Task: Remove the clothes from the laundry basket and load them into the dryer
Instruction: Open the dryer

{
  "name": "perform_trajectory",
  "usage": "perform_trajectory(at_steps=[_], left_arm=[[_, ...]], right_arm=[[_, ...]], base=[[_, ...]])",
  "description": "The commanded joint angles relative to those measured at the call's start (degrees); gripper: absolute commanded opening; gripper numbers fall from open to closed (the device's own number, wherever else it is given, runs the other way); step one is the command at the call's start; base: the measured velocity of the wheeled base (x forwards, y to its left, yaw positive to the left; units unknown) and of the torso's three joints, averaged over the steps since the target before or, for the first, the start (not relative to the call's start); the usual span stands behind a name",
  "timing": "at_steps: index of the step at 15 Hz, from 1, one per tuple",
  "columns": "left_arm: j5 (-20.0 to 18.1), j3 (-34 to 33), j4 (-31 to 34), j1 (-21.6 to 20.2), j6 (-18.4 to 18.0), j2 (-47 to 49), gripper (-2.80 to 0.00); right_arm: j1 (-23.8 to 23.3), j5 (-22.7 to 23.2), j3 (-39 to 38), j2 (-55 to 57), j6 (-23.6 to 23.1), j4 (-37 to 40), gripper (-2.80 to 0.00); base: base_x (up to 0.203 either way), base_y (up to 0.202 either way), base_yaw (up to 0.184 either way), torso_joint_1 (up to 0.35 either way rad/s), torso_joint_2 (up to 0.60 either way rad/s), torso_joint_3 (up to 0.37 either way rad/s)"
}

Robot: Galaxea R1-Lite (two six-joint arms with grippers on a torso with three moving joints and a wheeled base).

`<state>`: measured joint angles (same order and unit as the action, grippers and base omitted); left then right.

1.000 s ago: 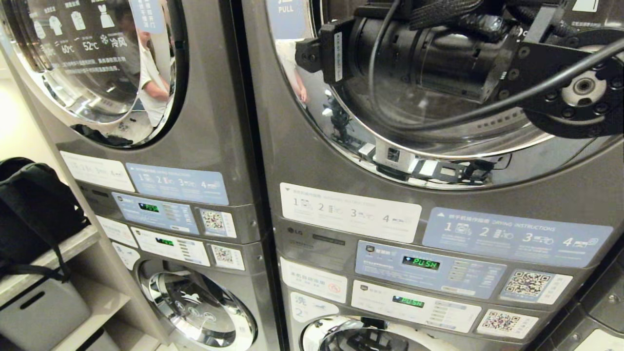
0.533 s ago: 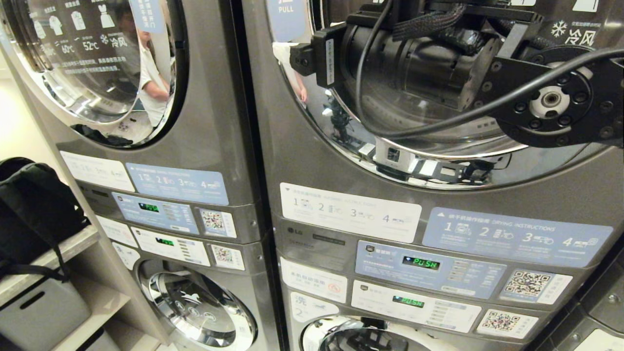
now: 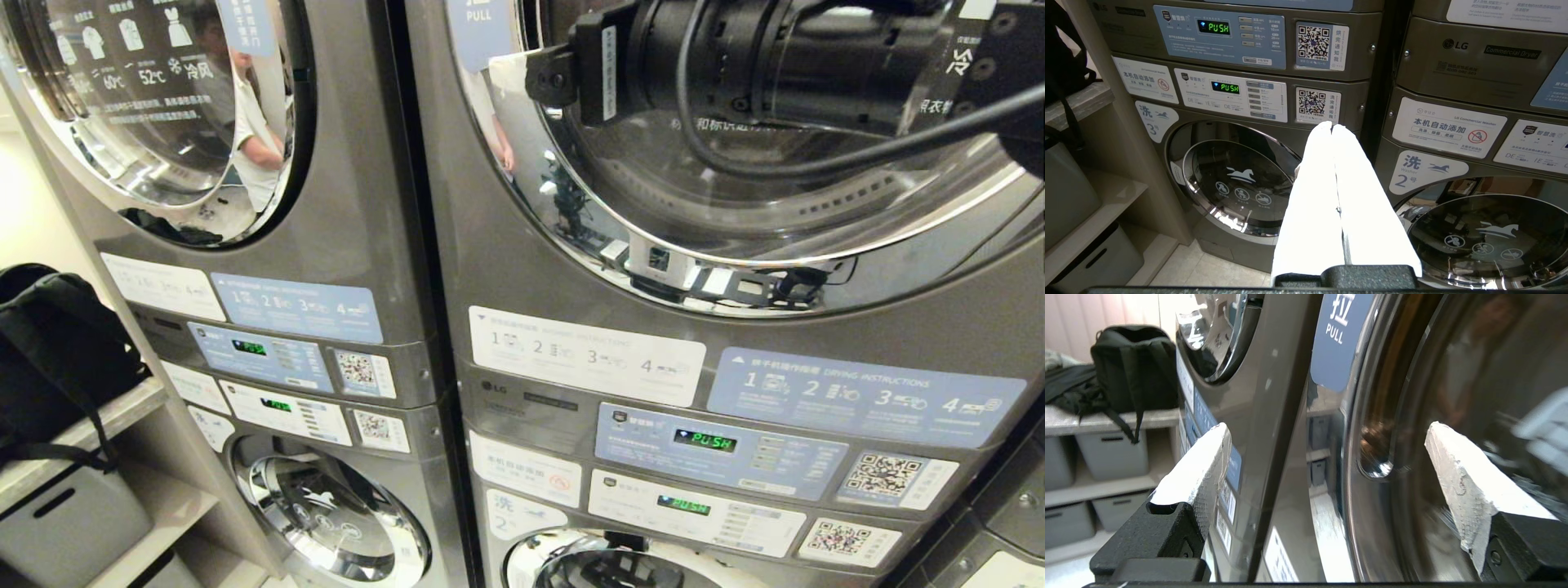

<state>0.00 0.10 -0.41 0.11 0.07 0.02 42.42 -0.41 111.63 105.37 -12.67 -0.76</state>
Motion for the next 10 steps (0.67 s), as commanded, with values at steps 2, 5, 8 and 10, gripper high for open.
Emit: perform_trajectory(at_steps=[2, 5, 8, 10], left_arm=[[0.0, 0.0, 0.0, 0.1, 0.0, 0.0, -2.8], [0.0, 0.0, 0.0, 0.0, 0.0, 0.0, -2.8], [0.0, 0.0, 0.0, 0.0, 0.0, 0.0, -2.8], [0.0, 0.0, 0.0, 0.0, 0.0, 0.0, -2.8]], right_arm=[[0.0, 0.1, 0.1, -3.1, -0.8, 2.2, 0.0], [0.0, 0.0, -0.1, -2.6, -1.0, 2.2, 0.0], [0.1, 0.0, -0.1, -2.1, -1.1, 2.2, 0.0], [-0.1, -0.1, 0.0, -2.1, -1.1, 2.2, 0.0]], base=[[0.0, 0.0, 0.0, 0.0, 0.0, 0.0], [0.0, 0.0, 0.0, 0.0, 0.0, 0.0], [0.0, 0.0, 0.0, 0.0, 0.0, 0.0], [0.0, 0.0, 0.0, 0.0, 0.0, 0.0]])
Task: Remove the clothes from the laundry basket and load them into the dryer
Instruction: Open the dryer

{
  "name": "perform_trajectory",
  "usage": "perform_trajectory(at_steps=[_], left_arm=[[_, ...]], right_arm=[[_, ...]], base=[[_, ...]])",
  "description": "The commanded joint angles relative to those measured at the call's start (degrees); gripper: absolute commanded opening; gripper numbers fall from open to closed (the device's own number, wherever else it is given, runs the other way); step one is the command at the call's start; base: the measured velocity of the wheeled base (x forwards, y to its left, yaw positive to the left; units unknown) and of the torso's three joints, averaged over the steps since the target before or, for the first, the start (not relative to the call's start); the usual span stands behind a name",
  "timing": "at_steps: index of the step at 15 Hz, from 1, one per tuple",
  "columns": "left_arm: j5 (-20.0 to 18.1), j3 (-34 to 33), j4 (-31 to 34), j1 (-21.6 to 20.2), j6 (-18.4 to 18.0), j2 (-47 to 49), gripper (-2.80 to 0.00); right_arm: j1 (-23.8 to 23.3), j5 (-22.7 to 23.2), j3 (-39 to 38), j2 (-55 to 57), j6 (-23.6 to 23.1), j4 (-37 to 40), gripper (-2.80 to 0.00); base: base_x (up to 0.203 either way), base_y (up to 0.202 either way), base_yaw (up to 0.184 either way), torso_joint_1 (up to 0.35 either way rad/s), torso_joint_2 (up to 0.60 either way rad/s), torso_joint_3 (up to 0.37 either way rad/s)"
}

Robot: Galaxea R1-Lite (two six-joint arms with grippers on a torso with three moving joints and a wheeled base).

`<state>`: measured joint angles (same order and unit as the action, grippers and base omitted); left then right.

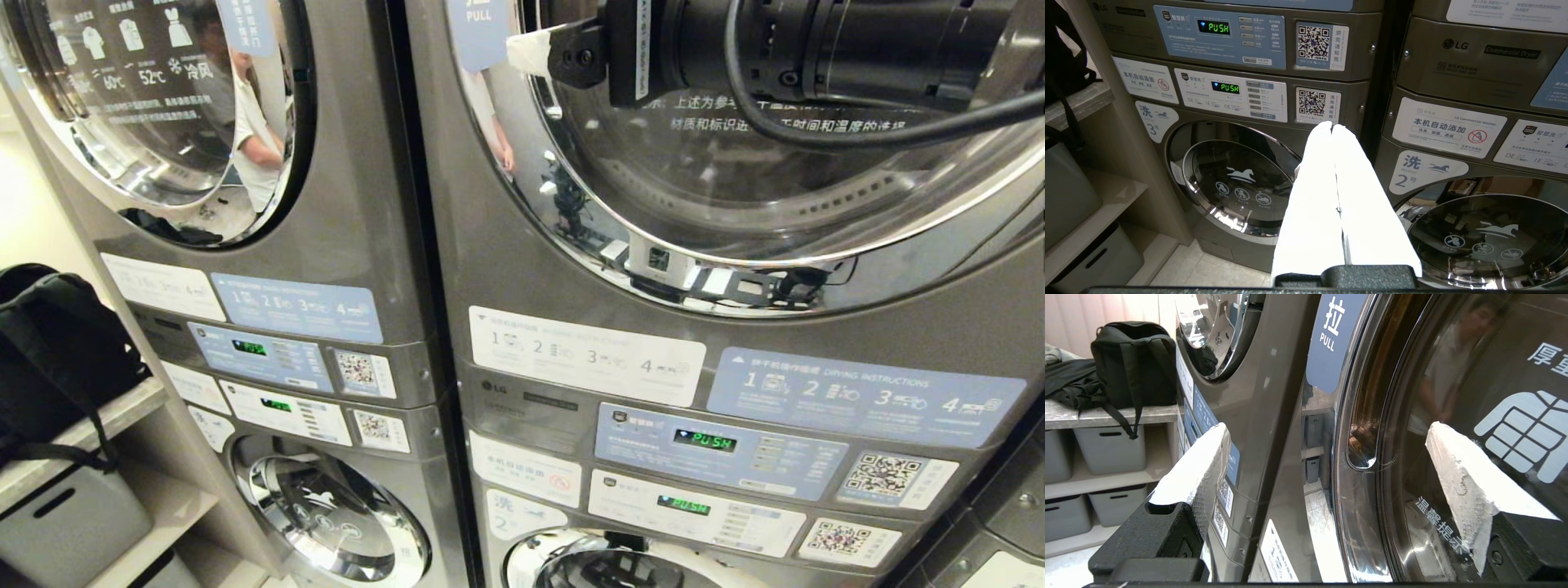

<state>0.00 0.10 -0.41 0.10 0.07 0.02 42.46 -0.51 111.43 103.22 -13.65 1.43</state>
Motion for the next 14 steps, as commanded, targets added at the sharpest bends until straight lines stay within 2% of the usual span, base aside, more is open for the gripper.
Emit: perform_trajectory(at_steps=[1, 8, 11, 14], left_arm=[[0.0, 0.0, 0.0, 0.0, 0.0, 0.0, -2.8], [0.0, 0.0, 0.0, 0.0, 0.0, 0.0, -2.8], [0.0, 0.0, 0.0, 0.1, 0.0, 0.0, -2.8], [0.0, 0.0, 0.0, 0.0, 0.0, 0.0, -2.8]], right_arm=[[0.0, 0.0, 0.2, -0.1, -0.1, 0.0, 0.0], [-0.2, 0.9, 0.2, 0.8, 0.2, -0.2, 0.0], [0.0, 3.2, 0.2, 1.6, 0.3, -0.3, 0.0], [-0.1, 3.8, 0.2, 5.6, 0.2, -4.3, 0.0]], base=[[0.0, 0.0, 0.0, 0.0, 0.0, 0.0], [0.0, 0.0, 0.0, 0.0, 0.0, 0.0], [0.0, 0.0, 0.0, 0.0, 0.0, 0.0], [0.0, 0.0, 0.0, 0.0, 0.0, 0.0]])
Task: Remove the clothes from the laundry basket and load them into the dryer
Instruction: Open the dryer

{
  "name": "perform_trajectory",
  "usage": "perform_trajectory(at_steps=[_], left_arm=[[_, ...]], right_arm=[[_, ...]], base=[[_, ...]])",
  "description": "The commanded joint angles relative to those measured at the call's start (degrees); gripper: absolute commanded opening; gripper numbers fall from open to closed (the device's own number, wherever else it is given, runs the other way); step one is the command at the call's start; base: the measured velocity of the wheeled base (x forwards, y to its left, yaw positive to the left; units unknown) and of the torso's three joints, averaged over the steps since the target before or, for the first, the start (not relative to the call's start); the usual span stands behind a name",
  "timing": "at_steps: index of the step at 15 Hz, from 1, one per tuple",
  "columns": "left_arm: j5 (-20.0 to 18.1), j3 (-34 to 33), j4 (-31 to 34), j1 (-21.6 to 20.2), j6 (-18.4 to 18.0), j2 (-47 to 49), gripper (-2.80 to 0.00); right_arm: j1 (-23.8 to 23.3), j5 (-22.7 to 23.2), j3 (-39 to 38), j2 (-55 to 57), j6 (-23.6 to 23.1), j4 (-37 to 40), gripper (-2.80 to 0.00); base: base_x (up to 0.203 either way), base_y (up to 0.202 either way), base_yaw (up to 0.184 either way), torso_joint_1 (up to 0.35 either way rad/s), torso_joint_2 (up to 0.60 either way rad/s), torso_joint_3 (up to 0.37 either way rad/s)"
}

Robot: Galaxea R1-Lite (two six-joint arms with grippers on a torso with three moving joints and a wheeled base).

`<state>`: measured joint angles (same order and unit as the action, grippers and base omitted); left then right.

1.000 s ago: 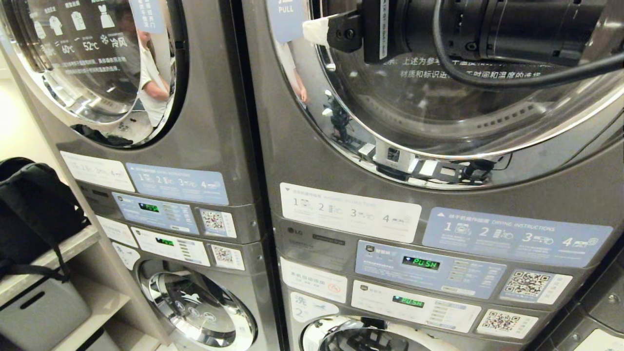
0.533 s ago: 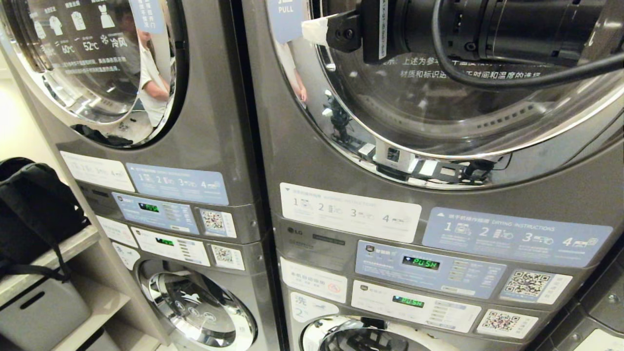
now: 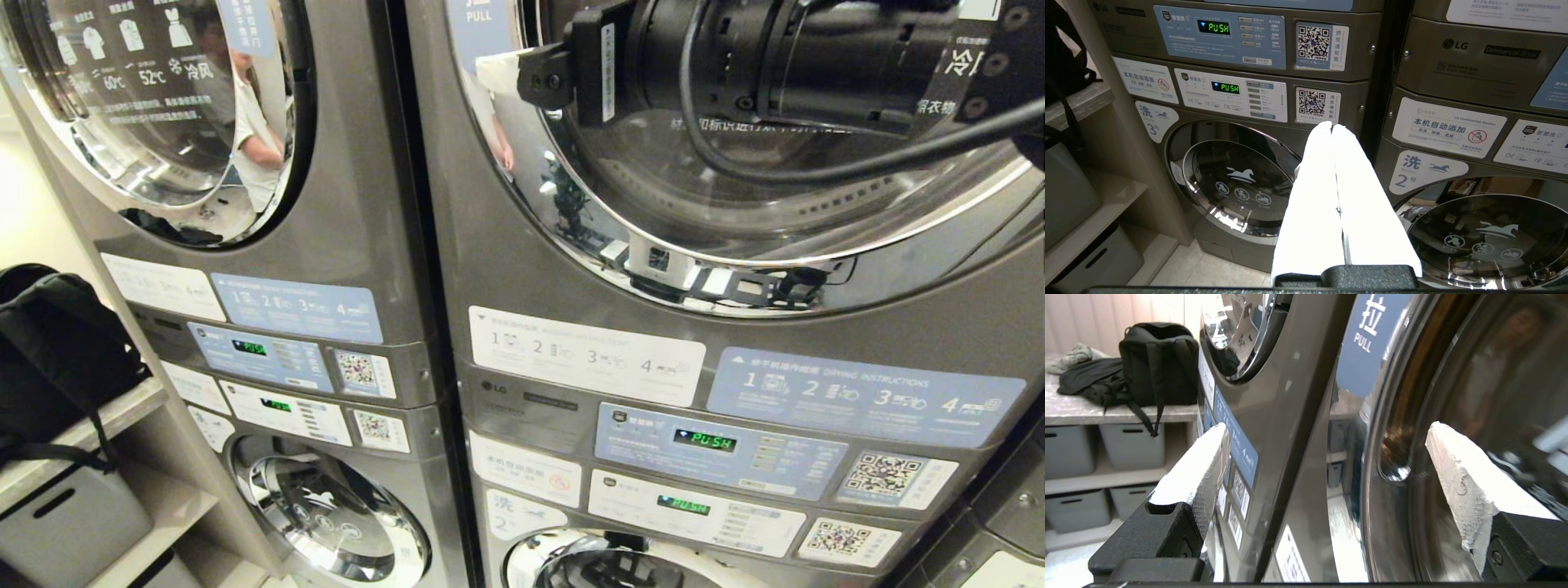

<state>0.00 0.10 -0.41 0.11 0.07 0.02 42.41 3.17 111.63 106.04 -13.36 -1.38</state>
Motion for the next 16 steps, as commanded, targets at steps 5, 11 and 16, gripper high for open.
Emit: perform_trajectory(at_steps=[5, 11, 16], left_arm=[[0.0, 0.0, 0.0, 0.0, 0.0, 0.0, -2.8], [0.0, 0.0, 0.0, 0.0, 0.0, 0.0, -2.8], [0.0, 0.0, 0.0, 0.0, 0.0, 0.0, -2.8]], right_arm=[[-0.3, -0.4, 0.8, 10.1, -0.3, -10.0, 0.0], [-0.7, 1.9, 0.9, 11.8, 0.1, -11.4, 0.0], [-0.5, 10.8, 0.7, 8.3, 1.8, -10.8, 0.0]], base=[[0.0, 0.0, 0.0, 0.0, 0.0, 0.0], [0.0, 0.0, 0.0, 0.0, 0.0, 0.0], [0.0, 0.0, 0.0, 0.0, 0.0, 0.0]])
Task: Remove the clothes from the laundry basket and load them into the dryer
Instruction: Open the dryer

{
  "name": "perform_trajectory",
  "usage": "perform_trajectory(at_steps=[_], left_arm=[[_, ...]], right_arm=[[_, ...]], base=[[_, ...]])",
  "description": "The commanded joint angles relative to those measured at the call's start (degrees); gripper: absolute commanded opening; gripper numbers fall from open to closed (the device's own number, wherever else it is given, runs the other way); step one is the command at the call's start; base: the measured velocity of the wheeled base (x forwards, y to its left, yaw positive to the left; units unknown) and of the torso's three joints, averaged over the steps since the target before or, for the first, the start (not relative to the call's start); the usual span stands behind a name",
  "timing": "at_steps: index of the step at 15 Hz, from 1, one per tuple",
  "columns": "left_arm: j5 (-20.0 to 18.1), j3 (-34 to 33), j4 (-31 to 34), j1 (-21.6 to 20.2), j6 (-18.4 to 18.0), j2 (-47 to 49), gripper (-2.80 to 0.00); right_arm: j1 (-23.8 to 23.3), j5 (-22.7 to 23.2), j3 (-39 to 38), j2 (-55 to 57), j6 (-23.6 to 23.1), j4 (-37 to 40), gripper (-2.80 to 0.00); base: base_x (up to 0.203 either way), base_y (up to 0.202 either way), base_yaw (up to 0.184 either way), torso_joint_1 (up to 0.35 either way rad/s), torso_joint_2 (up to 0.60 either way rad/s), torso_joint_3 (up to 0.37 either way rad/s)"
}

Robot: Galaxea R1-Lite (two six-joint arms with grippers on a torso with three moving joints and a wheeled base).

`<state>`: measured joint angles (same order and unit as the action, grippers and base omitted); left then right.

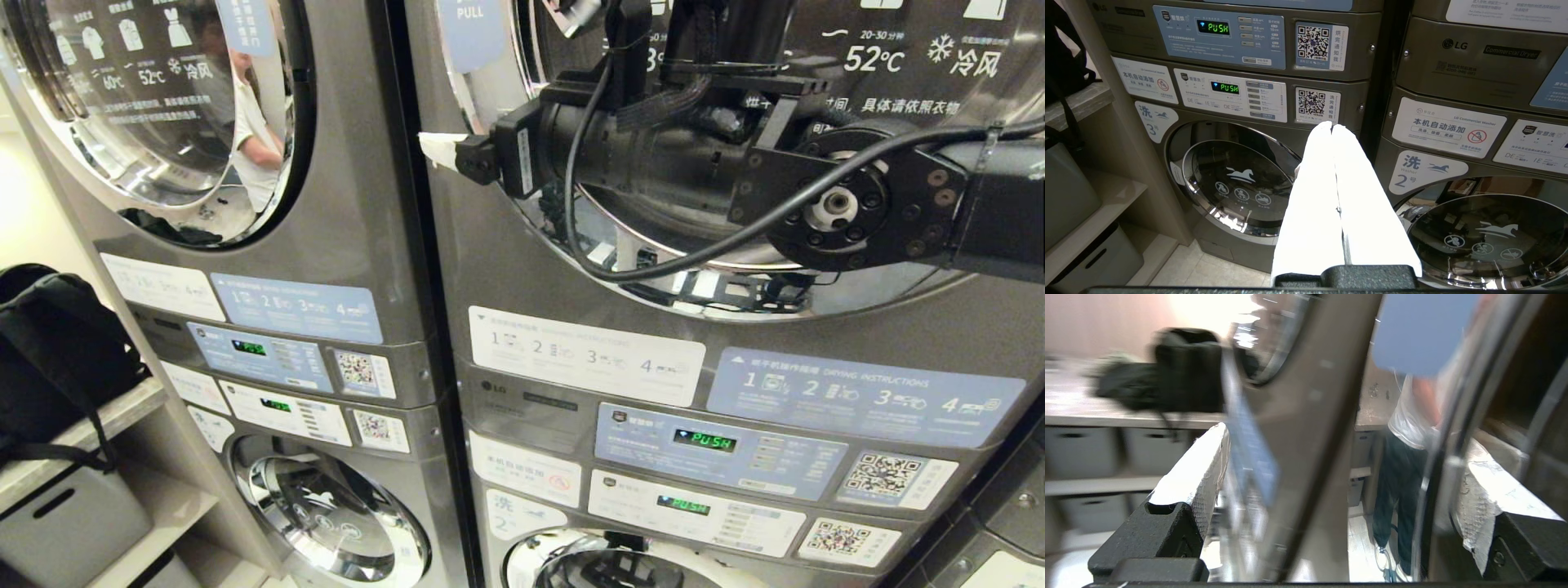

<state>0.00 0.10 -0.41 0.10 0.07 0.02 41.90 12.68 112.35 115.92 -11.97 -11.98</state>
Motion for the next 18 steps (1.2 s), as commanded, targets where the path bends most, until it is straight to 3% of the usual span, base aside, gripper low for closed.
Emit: perform_trajectory(at_steps=[1, 9, 18], left_arm=[[0.0, 0.0, 0.0, 0.0, 0.0, 0.0, -2.8], [0.0, 0.0, 0.0, 0.0, 0.0, 0.0, -2.8], [0.0, 0.0, 0.0, 0.0, 0.0, 0.0, -2.8]], right_arm=[[0.1, 2.3, 0.0, -2.3, 1.3, -0.2, 0.0], [5.3, 4.5, -2.1, -8.8, 1.5, 0.5, 0.0], [11.3, 5.8, -10.4, -14.8, 3.2, 0.9, 0.0]], base=[[0.0, 0.0, 0.0, 0.0, 0.0, 0.0], [0.0, 0.0, 0.0, 0.0, 0.0, 0.0], [0.0, 0.0, 0.0, 0.0, 0.0, 0.0]])
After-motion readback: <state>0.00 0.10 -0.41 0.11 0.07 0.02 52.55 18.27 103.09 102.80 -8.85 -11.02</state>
